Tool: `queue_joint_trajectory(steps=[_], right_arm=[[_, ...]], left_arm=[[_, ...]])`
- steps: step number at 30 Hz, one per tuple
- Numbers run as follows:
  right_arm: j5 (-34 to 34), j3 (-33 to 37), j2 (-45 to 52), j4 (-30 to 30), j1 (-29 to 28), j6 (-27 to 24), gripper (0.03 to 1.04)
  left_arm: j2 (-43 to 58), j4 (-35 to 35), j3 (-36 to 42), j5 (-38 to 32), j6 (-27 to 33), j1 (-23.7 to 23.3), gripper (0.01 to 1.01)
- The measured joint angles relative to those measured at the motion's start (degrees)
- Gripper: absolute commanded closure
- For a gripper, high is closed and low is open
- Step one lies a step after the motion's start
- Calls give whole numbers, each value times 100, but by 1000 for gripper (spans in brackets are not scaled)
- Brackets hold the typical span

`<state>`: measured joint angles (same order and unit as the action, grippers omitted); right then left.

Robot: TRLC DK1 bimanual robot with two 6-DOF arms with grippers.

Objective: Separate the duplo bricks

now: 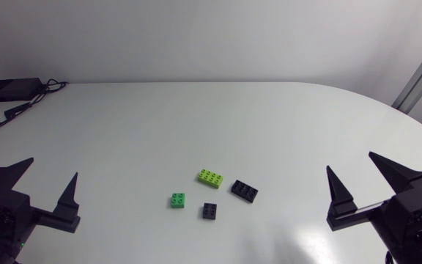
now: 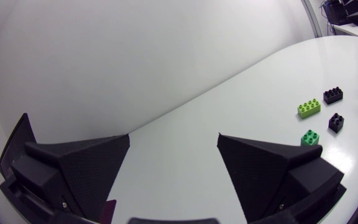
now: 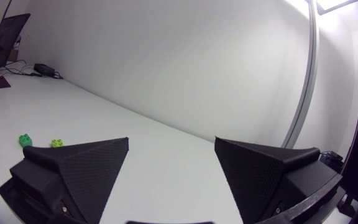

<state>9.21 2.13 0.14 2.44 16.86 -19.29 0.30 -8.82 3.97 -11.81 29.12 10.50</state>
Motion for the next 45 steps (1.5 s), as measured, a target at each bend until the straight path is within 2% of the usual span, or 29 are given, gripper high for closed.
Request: queue_joint_trajectory(steps=[6,11,22,25,29,34,37,40,45], right_arm=[[17,-2,0,81,2,319,70],[17,-2,0,238,-28,459,69],[11,-2,0,59,-225,522,69],[-184,-2,0,-17,-223,525,70],[-623,-2,0,-103,-330,522,69],[-756,-2,0,-129,-944,525,70],[-887,-2,0,-164,-1818,1067,69],[-892,-2,0,-164,-2426,1759,70],[-907,-2,0,-166,-2697,2096,69]], left_arm=[[-4,103,-2,-2,-22,39,44],[-9,1005,-188,-28,-101,37,44],[-9,1058,-291,-44,-938,37,44],[-9,1058,-291,-44,-970,20,44],[-9,1058,-291,-44,-973,-256,44],[-9,1058,-291,-44,-981,-629,44],[-9,1058,-291,-44,-1222,-887,44],[-9,1058,-291,-46,-1556,-1032,44],[-9,1058,-291,-44,-2024,-1093,44]])
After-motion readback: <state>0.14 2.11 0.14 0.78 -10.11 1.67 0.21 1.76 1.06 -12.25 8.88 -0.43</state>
